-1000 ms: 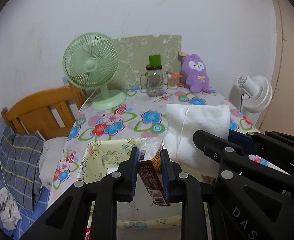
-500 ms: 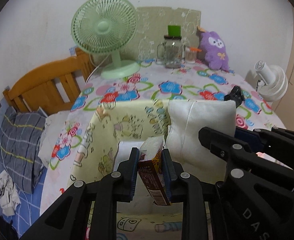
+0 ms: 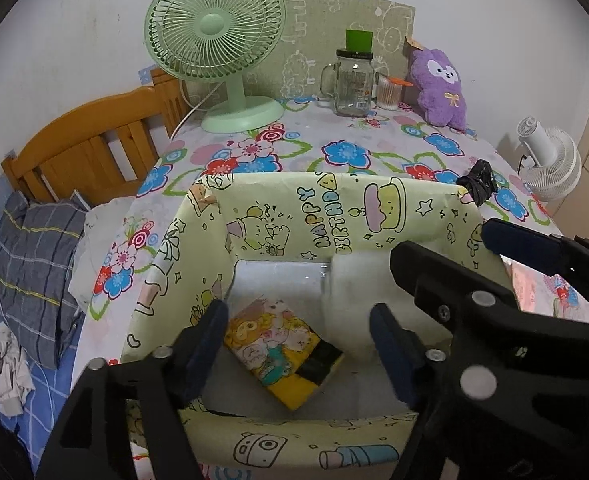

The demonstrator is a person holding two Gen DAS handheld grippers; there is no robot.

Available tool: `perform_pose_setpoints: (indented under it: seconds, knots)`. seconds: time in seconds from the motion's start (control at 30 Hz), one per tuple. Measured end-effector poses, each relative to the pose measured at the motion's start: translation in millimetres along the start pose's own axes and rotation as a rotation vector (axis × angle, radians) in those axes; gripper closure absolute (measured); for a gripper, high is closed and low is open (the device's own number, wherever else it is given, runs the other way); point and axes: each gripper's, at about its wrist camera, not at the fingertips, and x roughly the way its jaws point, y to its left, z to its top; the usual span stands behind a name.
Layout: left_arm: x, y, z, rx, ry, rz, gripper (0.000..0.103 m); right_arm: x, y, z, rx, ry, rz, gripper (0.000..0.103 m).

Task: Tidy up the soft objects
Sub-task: 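Open the right tool over the yellow box while the left tool drops the card box inside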

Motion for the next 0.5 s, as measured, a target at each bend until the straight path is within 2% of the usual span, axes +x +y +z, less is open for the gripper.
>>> perform_pose_setpoints:
  seconds: [0.1, 0.2, 0.5]
  knots:
    - [-6, -1, 1, 0.001, -0.012, 0.003, 0.017, -5, 1, 1, -0.017, -0.017, -0.033, 0.019]
    - [-13, -4, 2, 0.003, -0.034, 0.032, 0.008, -12, -2, 1, -0.019, -0.038, -0.045, 0.016]
    - [-35, -17, 2, 0.016, -0.088, 0.022, 0.005, -38, -4, -2, -0.057, -0.107, -0.099, 0.008]
